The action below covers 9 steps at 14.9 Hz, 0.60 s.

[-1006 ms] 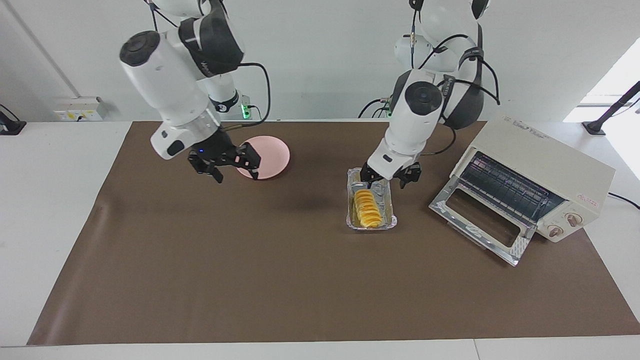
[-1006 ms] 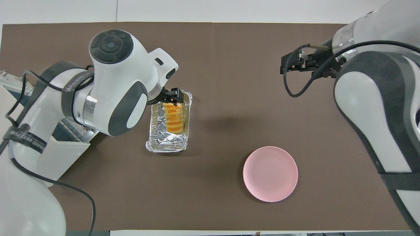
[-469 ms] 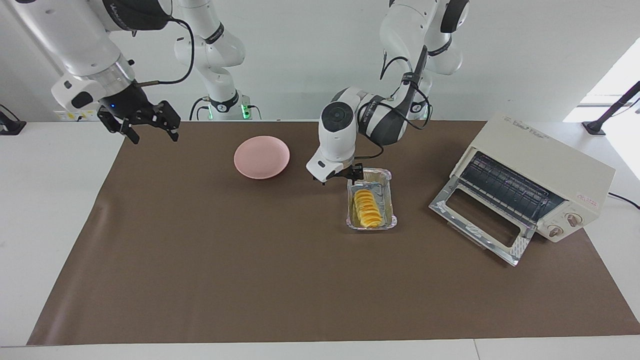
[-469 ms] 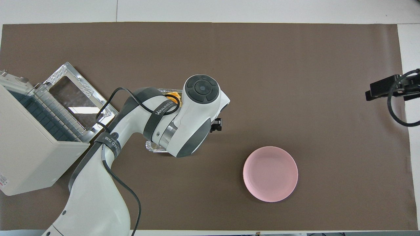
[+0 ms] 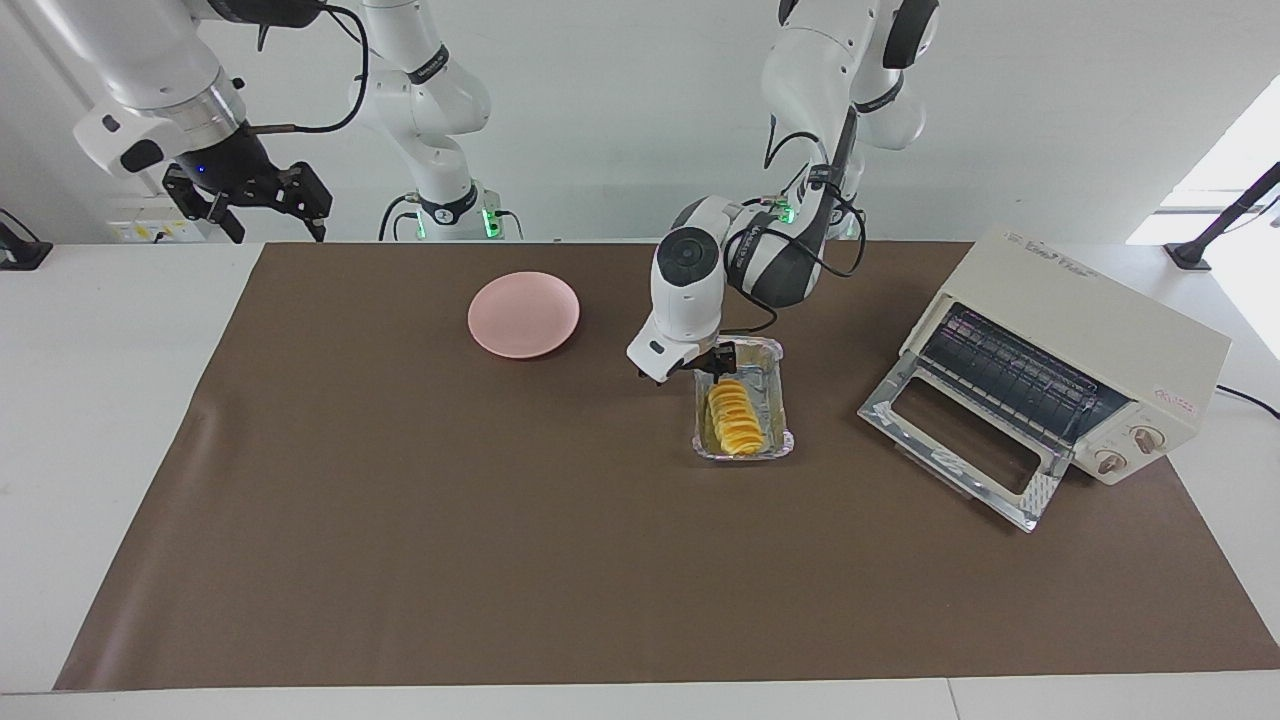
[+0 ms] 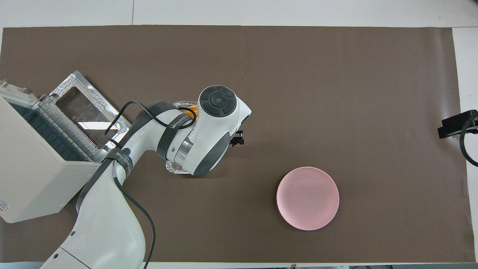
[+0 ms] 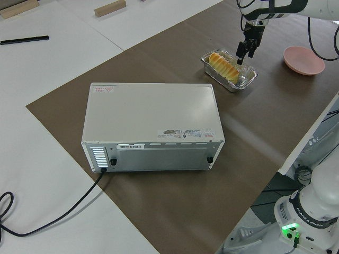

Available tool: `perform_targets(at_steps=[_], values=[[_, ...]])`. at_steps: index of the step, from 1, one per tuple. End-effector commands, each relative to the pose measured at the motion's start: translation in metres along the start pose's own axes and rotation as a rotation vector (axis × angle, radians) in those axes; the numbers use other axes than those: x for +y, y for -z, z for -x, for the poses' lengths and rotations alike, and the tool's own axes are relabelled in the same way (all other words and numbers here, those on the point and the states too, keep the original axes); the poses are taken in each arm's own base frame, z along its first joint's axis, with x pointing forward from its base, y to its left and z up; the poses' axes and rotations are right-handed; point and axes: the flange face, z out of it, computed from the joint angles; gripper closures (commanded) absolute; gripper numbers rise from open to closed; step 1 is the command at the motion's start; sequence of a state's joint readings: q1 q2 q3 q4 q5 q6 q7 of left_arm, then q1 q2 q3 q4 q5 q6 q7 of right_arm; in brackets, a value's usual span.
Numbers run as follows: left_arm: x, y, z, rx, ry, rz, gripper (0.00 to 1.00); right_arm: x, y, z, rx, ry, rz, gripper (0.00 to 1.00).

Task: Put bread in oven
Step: 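Carry the foil tray into the open oven with the left gripper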

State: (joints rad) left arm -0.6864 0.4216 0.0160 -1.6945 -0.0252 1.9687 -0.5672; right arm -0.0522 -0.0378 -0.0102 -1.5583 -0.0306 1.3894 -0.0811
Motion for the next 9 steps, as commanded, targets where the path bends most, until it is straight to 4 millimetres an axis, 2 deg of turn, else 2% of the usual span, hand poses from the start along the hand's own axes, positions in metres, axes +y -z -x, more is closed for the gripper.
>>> perform_targets(at_steps=[1, 3, 4, 7, 8, 9], values=[[0.008, -0.019, 0.002, 0.011, 0.011, -0.014, 0.16, -0.002, -0.003, 0.007, 0.010, 0.022, 0.015, 0.00], [0.008, -0.025, 0.003, 0.001, 0.017, -0.023, 0.30, -0.005, 0.012, 0.007, 0.042, 0.030, 0.027, 0.00], [0.007, -0.027, 0.003, -0.003, 0.025, -0.025, 0.47, -0.004, 0.019, 0.007, 0.063, 0.029, 0.033, 0.00], [0.000, -0.027, -0.002, 0.000, 0.035, -0.021, 0.55, -0.002, 0.026, 0.002, 0.117, 0.025, 0.041, 0.00], [-0.001, -0.028, -0.003, -0.003, 0.040, -0.023, 0.61, -0.001, 0.025, 0.003, 0.115, 0.020, 0.039, 0.00], [-0.003, -0.027, -0.003, -0.010, 0.041, -0.029, 0.86, -0.002, 0.026, 0.003, 0.116, 0.022, 0.039, 0.00]])
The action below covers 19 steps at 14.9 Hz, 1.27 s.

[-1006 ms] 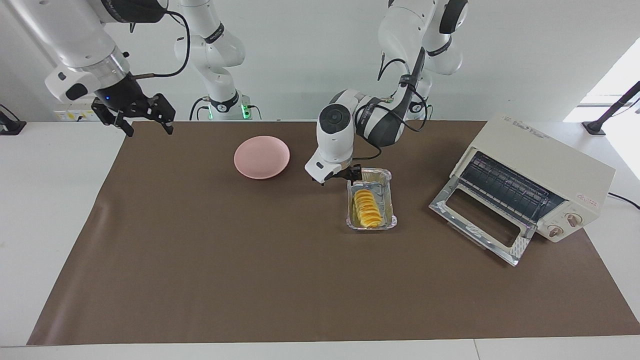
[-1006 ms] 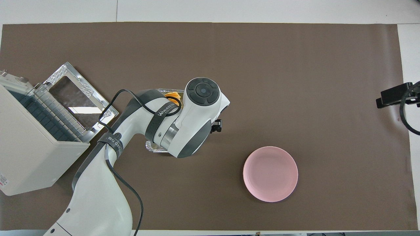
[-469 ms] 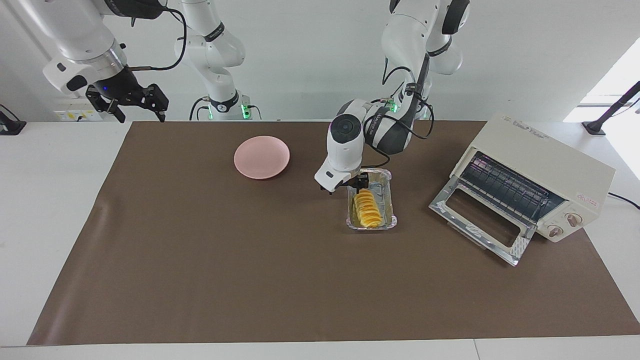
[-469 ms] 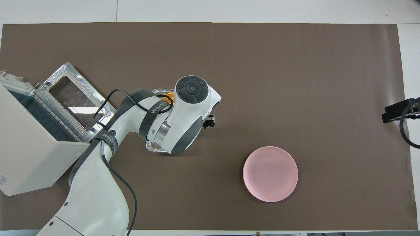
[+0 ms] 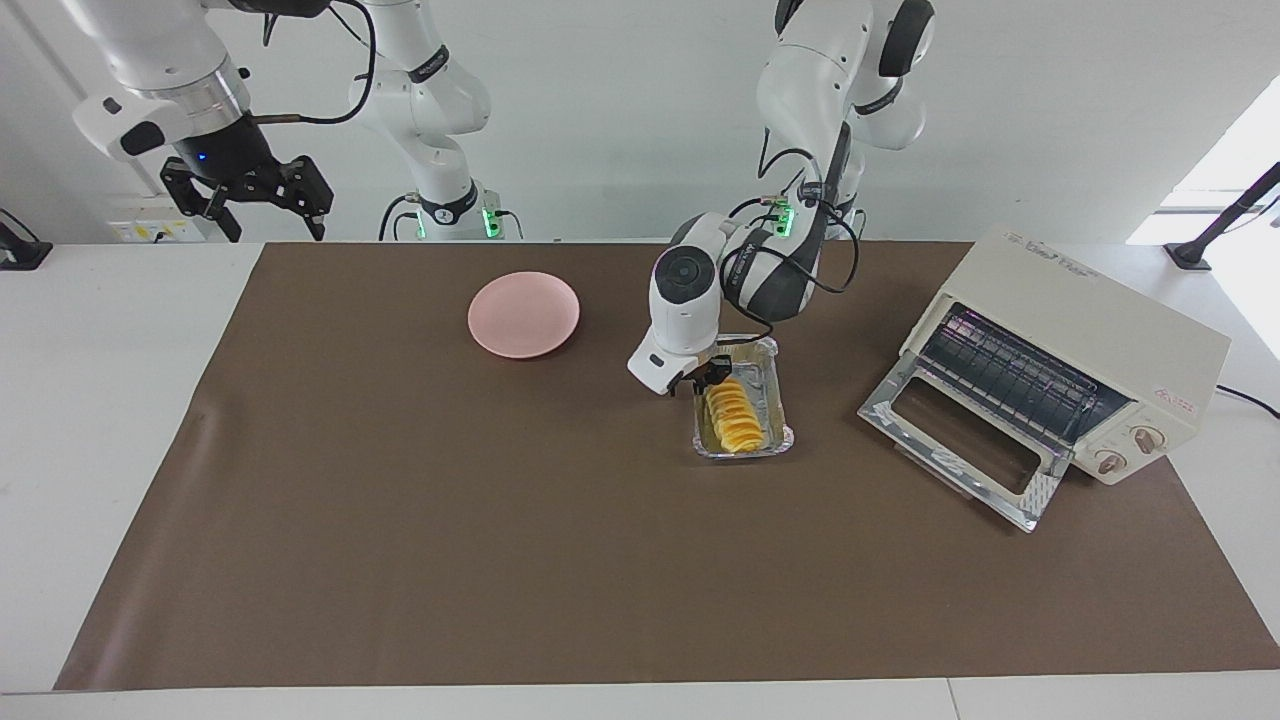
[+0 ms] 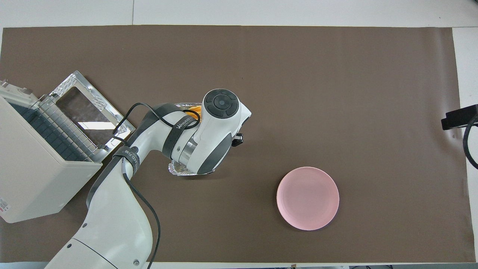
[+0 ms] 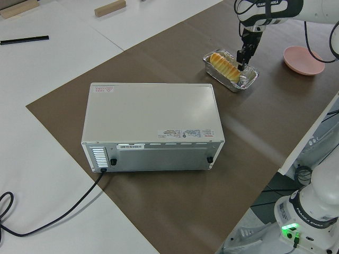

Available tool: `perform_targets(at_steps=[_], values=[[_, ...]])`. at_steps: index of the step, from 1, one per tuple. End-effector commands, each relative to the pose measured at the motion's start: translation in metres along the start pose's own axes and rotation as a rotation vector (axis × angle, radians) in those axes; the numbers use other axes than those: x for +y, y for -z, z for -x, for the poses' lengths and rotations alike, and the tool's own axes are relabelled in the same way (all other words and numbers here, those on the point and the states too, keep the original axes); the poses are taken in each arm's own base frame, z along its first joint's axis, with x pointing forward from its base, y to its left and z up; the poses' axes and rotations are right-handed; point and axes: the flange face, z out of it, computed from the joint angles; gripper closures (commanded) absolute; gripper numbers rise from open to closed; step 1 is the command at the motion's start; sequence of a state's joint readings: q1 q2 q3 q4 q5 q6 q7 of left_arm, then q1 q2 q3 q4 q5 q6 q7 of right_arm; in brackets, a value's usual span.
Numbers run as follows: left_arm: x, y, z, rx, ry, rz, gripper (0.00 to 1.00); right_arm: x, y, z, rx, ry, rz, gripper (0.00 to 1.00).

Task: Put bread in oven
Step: 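Carry the foil tray into the open oven with the left gripper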

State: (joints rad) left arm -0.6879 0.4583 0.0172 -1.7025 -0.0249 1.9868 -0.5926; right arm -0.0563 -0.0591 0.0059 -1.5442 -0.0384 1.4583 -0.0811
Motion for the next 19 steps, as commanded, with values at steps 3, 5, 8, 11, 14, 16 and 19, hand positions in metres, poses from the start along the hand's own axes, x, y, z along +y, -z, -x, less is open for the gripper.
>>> perform_targets(at_steps=[3, 5, 8, 11, 14, 16, 19], values=[[-0.028, 0.019, -0.018, -0.032, 0.059, -0.054, 1.00, 0.002, 0.001, 0.002, 0.006, 0.014, 0.011, 0.00], [-0.049, 0.038, -0.038, -0.076, 0.119, -0.094, 1.00, 0.002, -0.002, 0.006, -0.009, 0.015, 0.005, 0.00], [-0.093, 0.074, -0.060, -0.121, 0.239, -0.146, 1.00, 0.001, -0.002, 0.006, -0.012, 0.015, 0.004, 0.00], [-0.164, 0.125, -0.080, -0.072, 0.394, -0.075, 1.00, -0.001, -0.002, 0.007, -0.013, 0.018, 0.004, 0.00], [-0.212, 0.138, -0.099, -0.024, 0.549, -0.067, 1.00, -0.001, -0.003, 0.008, -0.019, 0.020, 0.003, 0.00], [-0.272, 0.133, -0.113, -0.038, 0.651, -0.062, 1.00, -0.002, -0.003, 0.009, -0.026, 0.021, 0.002, 0.00], [-0.325, 0.121, -0.116, -0.077, 0.727, -0.067, 1.00, -0.001, -0.003, 0.010, -0.029, 0.018, 0.002, 0.00]])
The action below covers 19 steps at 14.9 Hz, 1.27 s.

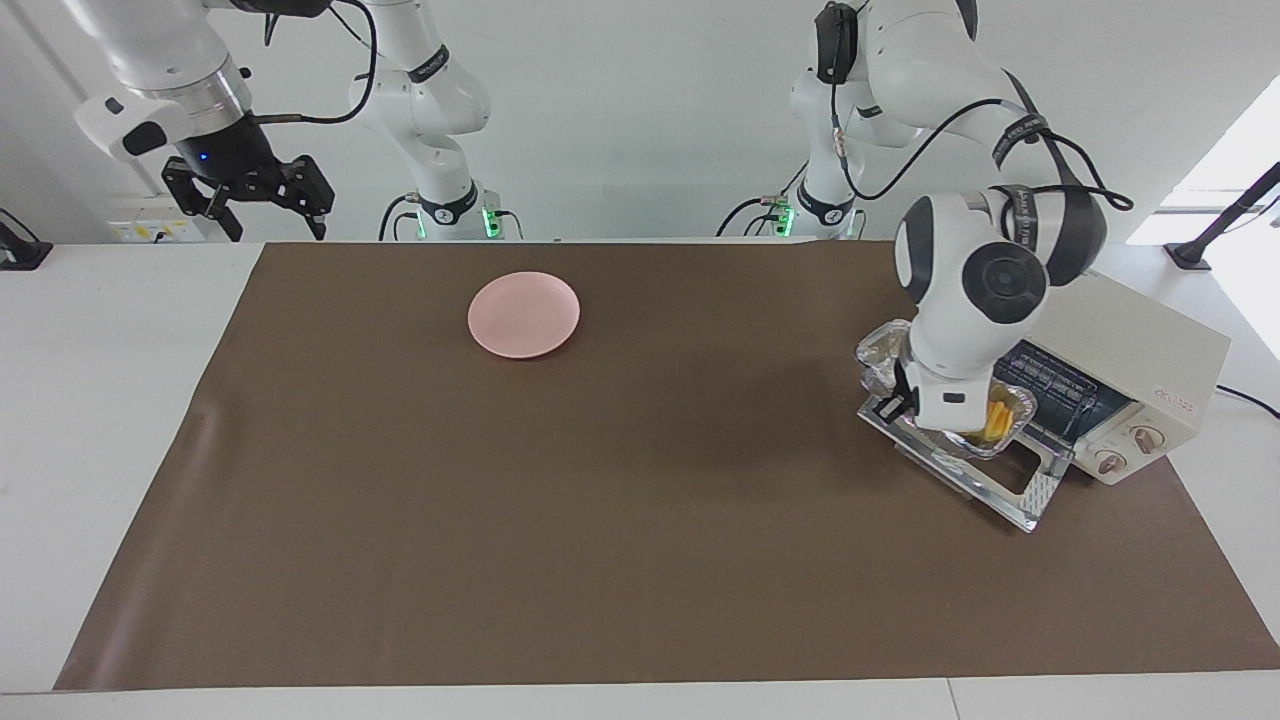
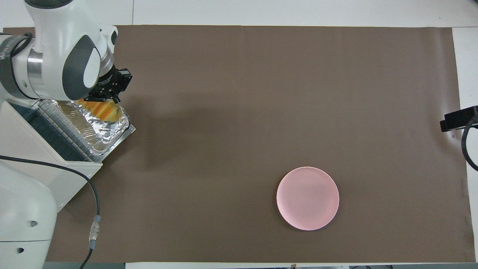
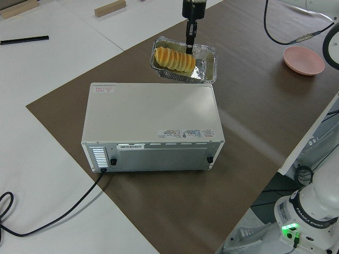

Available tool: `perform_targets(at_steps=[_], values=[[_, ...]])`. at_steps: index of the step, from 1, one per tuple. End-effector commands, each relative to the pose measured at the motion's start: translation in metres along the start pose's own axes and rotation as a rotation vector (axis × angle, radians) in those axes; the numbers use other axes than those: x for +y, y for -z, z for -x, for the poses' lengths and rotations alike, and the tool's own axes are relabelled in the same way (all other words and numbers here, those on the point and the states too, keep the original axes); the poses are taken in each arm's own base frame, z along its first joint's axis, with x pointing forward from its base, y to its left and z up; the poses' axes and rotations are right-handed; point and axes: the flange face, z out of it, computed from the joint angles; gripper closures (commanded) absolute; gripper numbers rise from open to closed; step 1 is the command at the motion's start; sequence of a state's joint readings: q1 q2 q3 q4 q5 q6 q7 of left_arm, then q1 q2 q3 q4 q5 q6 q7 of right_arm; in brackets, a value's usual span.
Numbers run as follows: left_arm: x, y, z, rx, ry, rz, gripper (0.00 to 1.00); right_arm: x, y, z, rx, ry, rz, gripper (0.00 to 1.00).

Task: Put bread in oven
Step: 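Carry the foil tray into the open oven with the left gripper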

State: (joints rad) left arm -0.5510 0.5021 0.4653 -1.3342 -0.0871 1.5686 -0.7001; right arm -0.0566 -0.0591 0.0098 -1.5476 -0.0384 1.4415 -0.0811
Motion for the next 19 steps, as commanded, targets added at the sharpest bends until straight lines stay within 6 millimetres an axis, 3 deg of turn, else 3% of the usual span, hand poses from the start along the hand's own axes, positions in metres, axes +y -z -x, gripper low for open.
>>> perform_targets(at_steps=[1, 8, 13, 15, 19], values=[[-0.027, -0.013, -0.027, -0.040, 0.074, -0.001, 1.00, 0.001, 0.000, 0.008, -0.009, 0.014, 0.003, 0.00], [-0.063, -0.038, -0.040, -0.104, 0.118, -0.040, 1.00, 0.001, 0.001, 0.008, -0.007, 0.016, 0.004, 0.00], [-0.095, -0.048, -0.055, -0.120, 0.047, -0.077, 1.00, 0.001, 0.000, 0.008, -0.009, 0.016, 0.004, 0.00], [-0.096, -0.046, -0.056, -0.110, 0.023, -0.072, 1.00, 0.001, 0.000, 0.008, -0.009, 0.016, 0.004, 0.00], [-0.075, -0.036, -0.055, -0.079, 0.006, -0.018, 1.00, 0.001, 0.000, 0.008, -0.009, 0.016, 0.004, 0.00]])
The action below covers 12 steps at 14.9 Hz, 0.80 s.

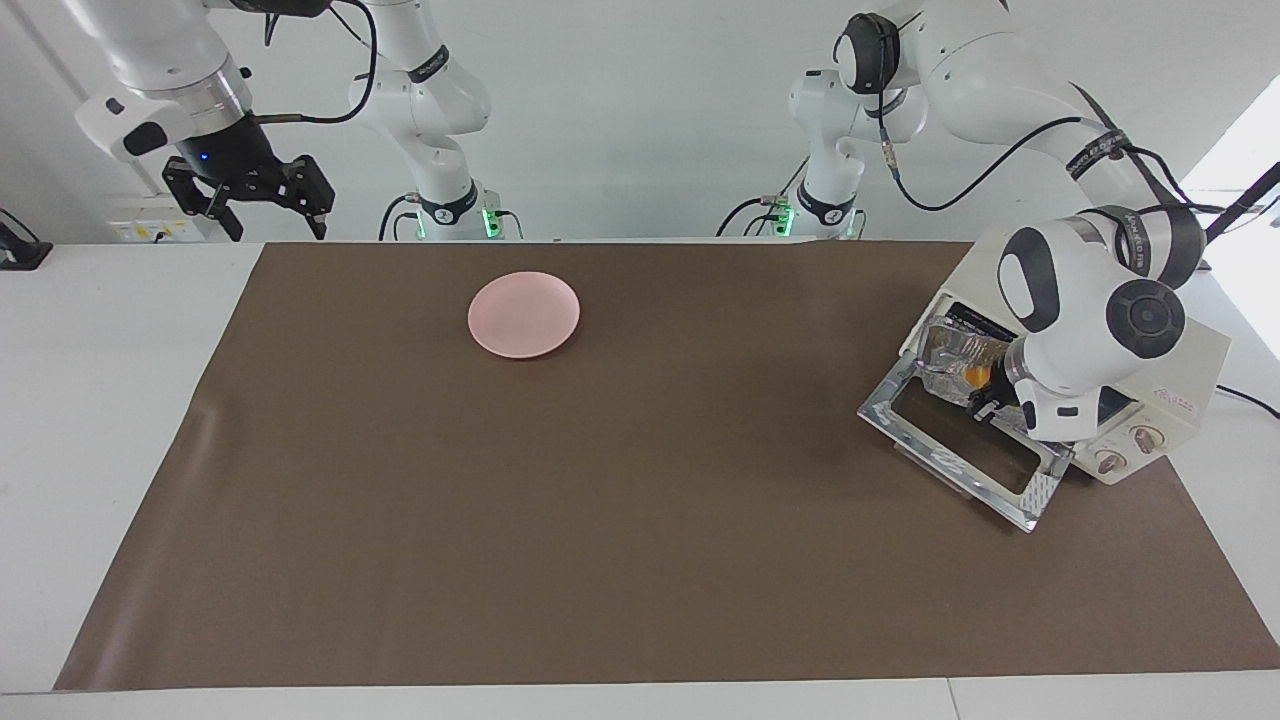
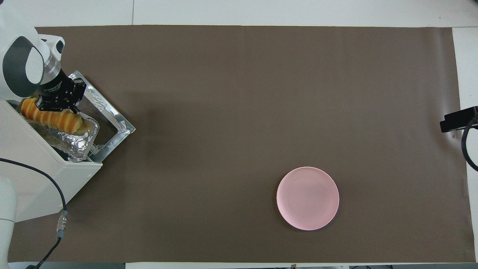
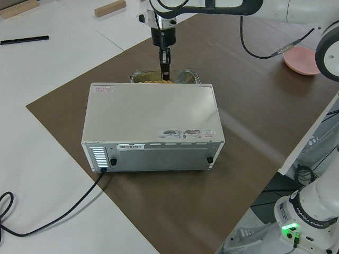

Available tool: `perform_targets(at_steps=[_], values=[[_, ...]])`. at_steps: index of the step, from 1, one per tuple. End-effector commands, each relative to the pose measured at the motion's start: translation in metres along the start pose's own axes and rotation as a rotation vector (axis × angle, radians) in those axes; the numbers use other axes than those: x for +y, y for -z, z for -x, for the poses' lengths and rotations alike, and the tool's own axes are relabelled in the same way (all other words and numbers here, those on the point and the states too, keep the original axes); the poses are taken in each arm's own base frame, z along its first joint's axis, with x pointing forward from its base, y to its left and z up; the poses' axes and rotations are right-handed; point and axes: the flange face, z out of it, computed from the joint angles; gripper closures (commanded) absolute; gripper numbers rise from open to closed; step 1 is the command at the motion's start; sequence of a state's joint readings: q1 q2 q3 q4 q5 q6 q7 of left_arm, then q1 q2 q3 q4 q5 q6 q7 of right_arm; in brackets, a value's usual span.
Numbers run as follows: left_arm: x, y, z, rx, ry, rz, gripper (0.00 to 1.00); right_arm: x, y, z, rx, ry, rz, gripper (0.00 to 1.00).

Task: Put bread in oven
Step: 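Open the left gripper to release the tray inside the oven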

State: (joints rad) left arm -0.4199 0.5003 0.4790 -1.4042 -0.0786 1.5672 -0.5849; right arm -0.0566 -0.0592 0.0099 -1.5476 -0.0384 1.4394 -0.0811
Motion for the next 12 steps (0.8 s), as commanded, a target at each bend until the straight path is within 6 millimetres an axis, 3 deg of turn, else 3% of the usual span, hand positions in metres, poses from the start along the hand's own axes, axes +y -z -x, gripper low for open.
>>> perform_targets(at_steps=[1, 3, 7, 12], values=[[0.000, 0.006, 0.004, 0.012, -0.024, 0.013, 1.00, 0.001, 0.000, 0.008, -0.007, 0.016, 0.004, 0.00], [0.008, 0.016, 0.002, 0.054, -0.092, 0.037, 1.00, 0.001, 0.001, 0.008, -0.005, 0.014, 0.004, 0.00], [0.010, 0.015, 0.003, 0.055, -0.164, 0.020, 1.00, 0.001, -0.001, 0.007, -0.008, 0.016, 0.004, 0.00], [-0.008, 0.004, 0.003, 0.024, -0.272, -0.112, 1.00, 0.001, 0.000, 0.008, -0.007, 0.016, 0.004, 0.00]])
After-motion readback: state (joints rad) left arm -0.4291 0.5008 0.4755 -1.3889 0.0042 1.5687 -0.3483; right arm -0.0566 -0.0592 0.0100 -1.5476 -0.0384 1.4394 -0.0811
